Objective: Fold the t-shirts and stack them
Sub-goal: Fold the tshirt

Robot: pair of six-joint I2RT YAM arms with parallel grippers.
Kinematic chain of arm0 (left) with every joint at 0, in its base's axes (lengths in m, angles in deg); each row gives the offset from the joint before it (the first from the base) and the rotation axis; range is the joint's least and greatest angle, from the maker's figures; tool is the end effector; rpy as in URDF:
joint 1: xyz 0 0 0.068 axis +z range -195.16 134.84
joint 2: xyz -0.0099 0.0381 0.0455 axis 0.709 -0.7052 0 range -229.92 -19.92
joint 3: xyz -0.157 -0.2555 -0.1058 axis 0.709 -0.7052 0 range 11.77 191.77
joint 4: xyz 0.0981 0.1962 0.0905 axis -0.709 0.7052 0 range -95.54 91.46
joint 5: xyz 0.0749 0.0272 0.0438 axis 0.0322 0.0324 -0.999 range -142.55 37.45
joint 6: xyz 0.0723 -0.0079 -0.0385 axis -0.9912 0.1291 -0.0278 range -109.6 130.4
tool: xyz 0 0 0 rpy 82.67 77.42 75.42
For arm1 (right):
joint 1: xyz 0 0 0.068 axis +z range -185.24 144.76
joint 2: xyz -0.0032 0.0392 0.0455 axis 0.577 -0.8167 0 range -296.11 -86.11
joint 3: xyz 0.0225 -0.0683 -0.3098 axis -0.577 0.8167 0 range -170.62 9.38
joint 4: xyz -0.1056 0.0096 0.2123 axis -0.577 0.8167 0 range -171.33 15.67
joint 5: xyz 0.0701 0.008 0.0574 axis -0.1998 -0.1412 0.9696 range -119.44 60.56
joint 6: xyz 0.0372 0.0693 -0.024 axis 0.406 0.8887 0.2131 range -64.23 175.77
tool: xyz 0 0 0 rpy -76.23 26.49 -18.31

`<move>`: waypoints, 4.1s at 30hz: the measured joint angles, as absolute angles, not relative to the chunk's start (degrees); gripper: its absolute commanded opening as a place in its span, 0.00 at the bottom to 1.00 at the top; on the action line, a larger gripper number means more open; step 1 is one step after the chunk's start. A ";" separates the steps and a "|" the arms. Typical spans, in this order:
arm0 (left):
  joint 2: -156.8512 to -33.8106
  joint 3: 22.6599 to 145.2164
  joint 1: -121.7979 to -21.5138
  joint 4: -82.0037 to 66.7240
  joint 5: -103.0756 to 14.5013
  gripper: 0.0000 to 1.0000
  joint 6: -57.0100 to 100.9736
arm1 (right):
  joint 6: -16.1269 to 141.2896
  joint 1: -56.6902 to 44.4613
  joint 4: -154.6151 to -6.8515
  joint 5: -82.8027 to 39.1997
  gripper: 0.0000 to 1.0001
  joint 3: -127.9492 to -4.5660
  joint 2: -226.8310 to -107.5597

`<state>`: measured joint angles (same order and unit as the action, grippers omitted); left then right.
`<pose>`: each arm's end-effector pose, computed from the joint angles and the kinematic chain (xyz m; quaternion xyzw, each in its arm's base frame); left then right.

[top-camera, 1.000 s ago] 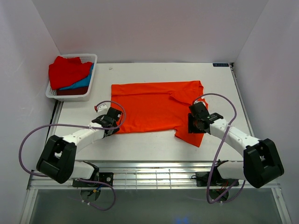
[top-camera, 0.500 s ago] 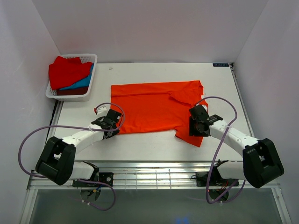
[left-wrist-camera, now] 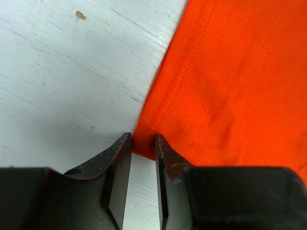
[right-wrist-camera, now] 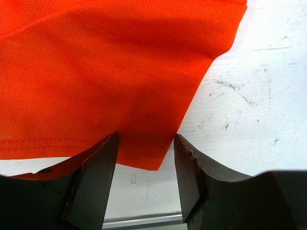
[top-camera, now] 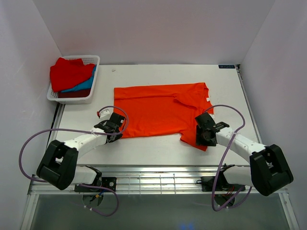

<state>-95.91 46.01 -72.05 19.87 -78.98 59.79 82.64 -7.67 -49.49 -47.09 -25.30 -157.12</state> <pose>0.1944 -0.0629 0.1863 -0.2305 0.9271 0.0571 0.2901 0.1731 0.0658 0.1937 0.0231 0.9704 -0.0483 0.2353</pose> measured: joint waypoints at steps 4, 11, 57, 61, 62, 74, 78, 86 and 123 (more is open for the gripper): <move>-95.93 46.03 -72.07 19.89 -78.98 0.33 59.53 | 83.01 -7.67 -49.45 -46.98 0.55 -25.21 -157.10; -96.09 46.12 -72.07 19.98 -79.09 0.23 59.07 | 84.26 -7.56 -50.17 -45.43 0.17 -24.71 -157.18; -113.05 71.80 -65.87 22.50 -77.91 0.00 50.00 | 72.61 -14.40 -43.72 -50.79 0.10 -63.92 -182.10; -114.77 74.79 -64.99 22.12 -76.93 0.00 48.99 | 70.82 -15.76 -43.75 -50.22 0.09 -67.92 -186.27; -115.23 75.73 -64.69 22.21 -76.71 0.00 48.73 | 70.40 -15.95 -43.70 -50.11 0.09 -68.88 -187.30; -120.04 82.84 -60.77 21.38 -74.83 0.00 46.26 | 67.30 -16.61 -42.83 -48.71 0.08 -79.44 -195.19; -121.22 83.71 -59.48 21.38 -73.94 0.00 45.76 | 66.97 -16.91 -42.22 -48.56 0.08 -82.28 -197.18; -125.33 84.89 -58.48 21.03 -72.65 0.00 44.86 | 66.36 -17.64 -41.19 -48.38 0.08 -84.62 -201.14; -133.88 94.84 -55.37 18.47 -74.02 0.80 42.78 | 63.41 -19.49 -44.53 -51.05 0.52 -91.59 -207.02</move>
<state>-133.88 94.84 -55.37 18.47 -74.02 42.78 63.41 -19.49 -44.53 -51.05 -91.59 -207.02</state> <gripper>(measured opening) 0.799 0.439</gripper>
